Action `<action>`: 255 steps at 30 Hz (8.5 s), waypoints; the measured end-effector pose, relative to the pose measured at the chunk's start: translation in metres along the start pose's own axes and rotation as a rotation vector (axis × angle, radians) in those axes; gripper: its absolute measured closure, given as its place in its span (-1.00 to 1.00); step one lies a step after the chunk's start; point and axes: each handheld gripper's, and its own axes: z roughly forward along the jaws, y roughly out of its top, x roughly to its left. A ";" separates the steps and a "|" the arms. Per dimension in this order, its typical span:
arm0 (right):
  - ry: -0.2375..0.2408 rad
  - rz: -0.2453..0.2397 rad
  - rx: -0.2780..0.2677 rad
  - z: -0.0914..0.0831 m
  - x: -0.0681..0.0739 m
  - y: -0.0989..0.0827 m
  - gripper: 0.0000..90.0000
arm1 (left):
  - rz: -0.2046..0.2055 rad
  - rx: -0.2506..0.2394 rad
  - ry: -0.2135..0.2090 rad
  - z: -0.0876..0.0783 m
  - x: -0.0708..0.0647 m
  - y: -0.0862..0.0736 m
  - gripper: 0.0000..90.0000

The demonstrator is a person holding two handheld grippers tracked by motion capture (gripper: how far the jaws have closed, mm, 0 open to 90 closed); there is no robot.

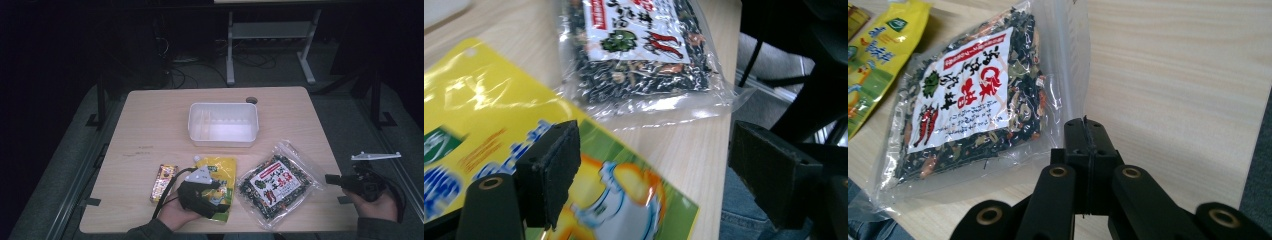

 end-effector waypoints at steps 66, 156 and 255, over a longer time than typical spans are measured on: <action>0.113 -0.331 -0.165 -0.065 0.057 0.099 0.94 | -0.028 -0.028 -0.229 0.062 0.066 0.067 0.64; 0.293 -0.321 -0.321 -0.038 0.080 0.102 0.72 | -0.021 -0.082 0.052 -0.021 0.058 0.024 -0.28; 0.125 -0.325 -0.406 0.127 0.106 0.221 0.70 | -0.083 -0.159 0.177 -0.087 0.052 -0.059 -0.45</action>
